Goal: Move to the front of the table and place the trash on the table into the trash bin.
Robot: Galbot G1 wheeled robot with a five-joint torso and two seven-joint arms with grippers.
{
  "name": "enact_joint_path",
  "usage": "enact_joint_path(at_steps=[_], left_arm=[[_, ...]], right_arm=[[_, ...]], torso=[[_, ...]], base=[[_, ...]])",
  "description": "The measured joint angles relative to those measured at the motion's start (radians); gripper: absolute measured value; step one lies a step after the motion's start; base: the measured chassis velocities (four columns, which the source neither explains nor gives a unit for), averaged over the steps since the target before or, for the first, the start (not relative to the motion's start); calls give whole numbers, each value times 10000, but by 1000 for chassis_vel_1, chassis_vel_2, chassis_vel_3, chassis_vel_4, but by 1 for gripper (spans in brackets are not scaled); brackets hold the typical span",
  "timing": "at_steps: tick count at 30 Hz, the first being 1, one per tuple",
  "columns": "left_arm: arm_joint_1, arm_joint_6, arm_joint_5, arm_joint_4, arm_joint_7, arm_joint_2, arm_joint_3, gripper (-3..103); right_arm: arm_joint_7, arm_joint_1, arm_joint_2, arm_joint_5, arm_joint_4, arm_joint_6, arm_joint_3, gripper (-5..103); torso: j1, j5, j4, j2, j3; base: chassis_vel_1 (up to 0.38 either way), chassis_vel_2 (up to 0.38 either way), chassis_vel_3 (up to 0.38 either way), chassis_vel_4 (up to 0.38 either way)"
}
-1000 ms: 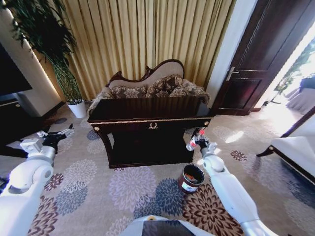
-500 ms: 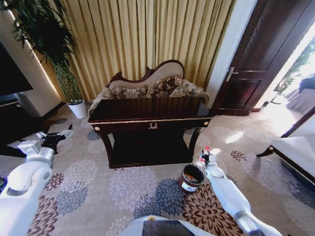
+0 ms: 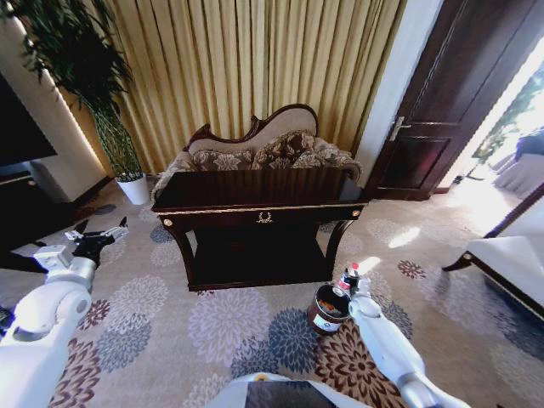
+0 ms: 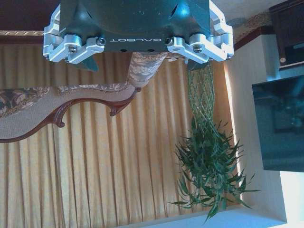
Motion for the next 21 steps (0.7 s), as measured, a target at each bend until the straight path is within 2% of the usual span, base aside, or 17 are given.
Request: enact_joint_path(at_steps=[4,8,10,13,14,16,17,19,20,21], left_arm=[[90,-98,1,12,-22,22,-110,100],[71,-137,6,48,-38,29,-110,100],[64,-138,8,47,-41,30,-90,100],[37,-137,18,25,-42,37,-46,100],[37,-137,18,25,-42,37,-46,100],[16,-137,18,16,-43,65,-33,100],[16,-137,18,16,-43,65,-33,100],[8,-137,18,16,-44,104,-30,100],[6,-137,18,15,-44,114,-30,100],[6,-137,18,11,-45,123,-34,100]], right_arm=[[4,-27,20,98,48,-51,-1,29],[74,-62,18,92,89,-52,19,50],[92,-65,13,83,91,-51,26,50],[153,-90,4,75,157,-44,76,66],[153,-90,4,75,157,-44,76,66],[164,-129,3,66,217,-41,108,77],[164,-129,3,66,217,-41,108,77],[180,-149,9,60,286,-40,143,88],[184,-160,12,59,352,-38,170,88],[197,-183,9,59,477,-38,221,93]], torso=[[-1,1,-2,1,0],[0,1,-3,0,0],[0,1,-3,0,0],[-1,0,-3,1,0],[-1,0,-3,1,0],[-1,2,-3,1,0],[-1,2,-3,1,0],[0,2,-3,0,0],[-1,3,-3,0,0],[0,3,-2,0,0]], base=[[0,0,0,0],[0,0,0,0],[0,0,0,0],[0,0,0,0],[0,0,0,0],[0,0,0,0],[0,0,0,0],[0,0,0,0],[0,0,0,0],[0,0,0,0]])
